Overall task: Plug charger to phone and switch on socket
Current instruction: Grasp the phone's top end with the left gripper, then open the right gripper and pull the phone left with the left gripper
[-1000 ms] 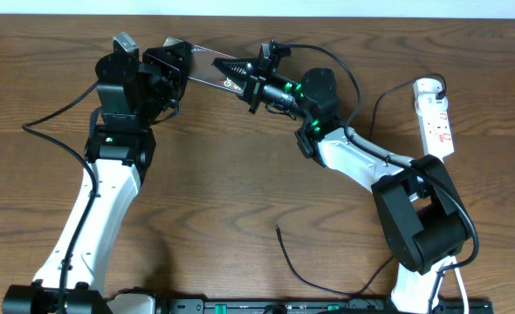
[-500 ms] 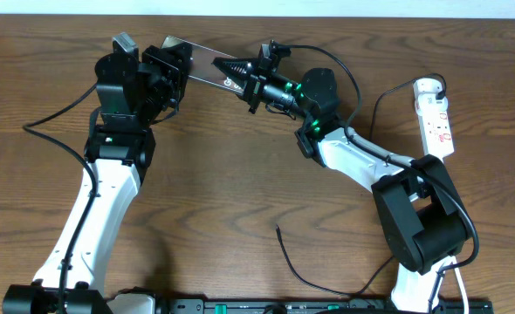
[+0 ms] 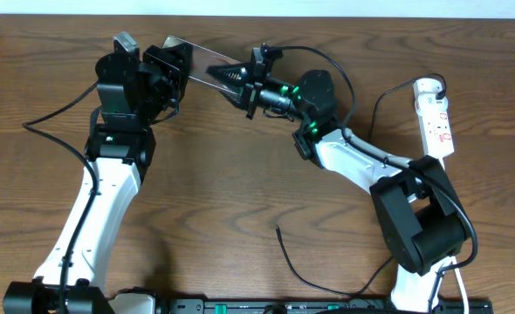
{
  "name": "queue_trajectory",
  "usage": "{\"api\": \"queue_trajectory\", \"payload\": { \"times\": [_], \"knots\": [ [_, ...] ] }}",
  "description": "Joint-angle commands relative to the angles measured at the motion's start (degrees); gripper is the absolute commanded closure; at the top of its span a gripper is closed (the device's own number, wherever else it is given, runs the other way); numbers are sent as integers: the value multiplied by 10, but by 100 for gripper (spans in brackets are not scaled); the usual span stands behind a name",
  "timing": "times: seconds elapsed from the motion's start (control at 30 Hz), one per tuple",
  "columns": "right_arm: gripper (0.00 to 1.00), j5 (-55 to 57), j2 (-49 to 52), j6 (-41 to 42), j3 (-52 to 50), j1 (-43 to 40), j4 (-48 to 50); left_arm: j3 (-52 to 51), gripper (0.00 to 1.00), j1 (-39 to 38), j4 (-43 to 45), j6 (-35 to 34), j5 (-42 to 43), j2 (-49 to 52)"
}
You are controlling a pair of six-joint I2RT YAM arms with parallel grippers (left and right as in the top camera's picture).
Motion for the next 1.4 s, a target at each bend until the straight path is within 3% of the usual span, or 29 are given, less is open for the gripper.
{"api": "queue_trajectory", "payload": {
  "times": [0.0, 0.1, 0.2, 0.33, 0.7, 0.9, 1.2, 1.37],
  "knots": [
    [84, -29, -10, -9, 12, 10, 4, 4, 93, -4, 8, 14, 12, 3],
    [75, -29, -10, -9, 12, 10, 4, 4, 93, -4, 8, 14, 12, 3],
    [51, -29, -10, -9, 12, 10, 4, 4, 93, -4, 8, 14, 12, 3],
    [1, -30, -11, -10, 12, 10, 4, 4, 93, 0, 8, 14, 13, 3],
    [1, -44, -11, -10, 12, 1, 4, 4, 93, 58, 8, 17, 64, 3],
    [1, -90, -10, -20, 12, -20, 4, 4, 93, 132, 8, 19, 164, 3],
    [1, -153, -10, -188, 12, -63, 1, 5, 93, 238, 8, 24, 391, 3],
    [1, -202, -10, -313, 12, -85, -101, 5, 93, 242, 8, 66, 497, 3]
  ]
}}
